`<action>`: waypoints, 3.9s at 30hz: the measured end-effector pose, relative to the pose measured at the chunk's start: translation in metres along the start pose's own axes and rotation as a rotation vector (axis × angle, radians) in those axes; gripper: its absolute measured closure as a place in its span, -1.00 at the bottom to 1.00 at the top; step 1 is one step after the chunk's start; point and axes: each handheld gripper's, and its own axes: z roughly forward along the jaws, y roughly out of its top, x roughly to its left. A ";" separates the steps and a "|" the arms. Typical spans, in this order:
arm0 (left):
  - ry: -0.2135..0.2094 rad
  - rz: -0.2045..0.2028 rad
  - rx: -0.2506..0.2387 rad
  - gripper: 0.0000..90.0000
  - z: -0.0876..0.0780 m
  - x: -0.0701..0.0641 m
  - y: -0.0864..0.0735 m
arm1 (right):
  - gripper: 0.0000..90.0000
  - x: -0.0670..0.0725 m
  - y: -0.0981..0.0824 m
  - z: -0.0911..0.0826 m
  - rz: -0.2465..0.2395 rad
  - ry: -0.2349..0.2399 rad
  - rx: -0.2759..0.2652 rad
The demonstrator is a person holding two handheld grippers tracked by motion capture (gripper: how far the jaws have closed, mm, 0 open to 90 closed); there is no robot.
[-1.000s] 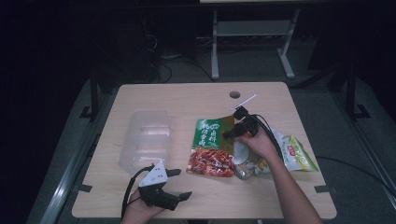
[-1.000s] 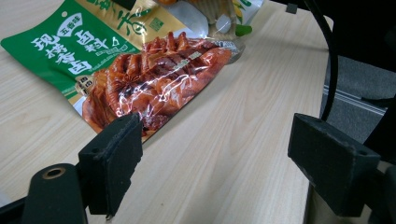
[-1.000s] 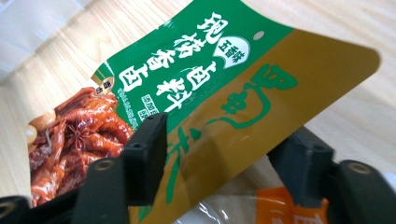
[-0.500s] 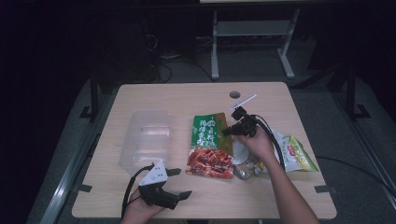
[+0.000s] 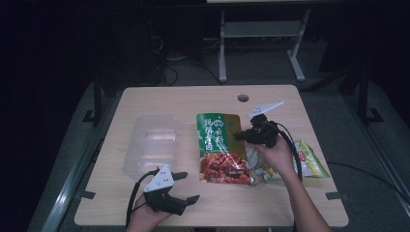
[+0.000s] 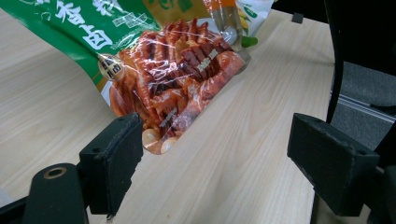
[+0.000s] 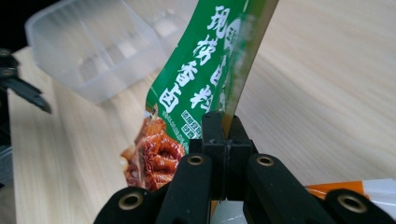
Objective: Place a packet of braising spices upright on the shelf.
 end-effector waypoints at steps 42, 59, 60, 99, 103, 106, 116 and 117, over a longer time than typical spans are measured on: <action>-0.051 -0.172 0.085 0.91 0.080 0.045 0.049 | 0.96 0.016 -0.050 -0.040 -0.142 0.083 -0.197; 0.004 -0.137 0.073 0.82 0.071 0.040 0.045 | 0.96 0.019 -0.055 -0.009 -0.109 0.144 -0.122; 0.017 -0.129 0.076 0.62 0.070 0.039 0.045 | 0.97 0.020 -0.054 -0.009 -0.113 0.147 -0.124; 0.003 -0.005 0.056 -0.51 0.014 0.006 -0.001 | 0.98 0.045 -0.018 -0.017 -0.156 0.160 -0.201; 0.005 -0.001 0.062 -0.50 0.016 0.005 -0.002 | 0.98 0.048 -0.005 -0.015 -0.177 0.145 -0.184; 0.006 0.007 0.059 -0.49 0.016 0.003 -0.002 | 0.98 0.049 -0.001 -0.015 -0.184 0.132 -0.173; 0.006 0.019 0.039 -0.47 0.017 0.006 0.001 | 0.98 0.051 0.010 -0.018 -0.185 0.123 -0.162; 0.004 0.018 0.040 -0.47 0.017 0.005 0.000 | 0.98 0.048 0.010 -0.016 -0.178 0.121 -0.152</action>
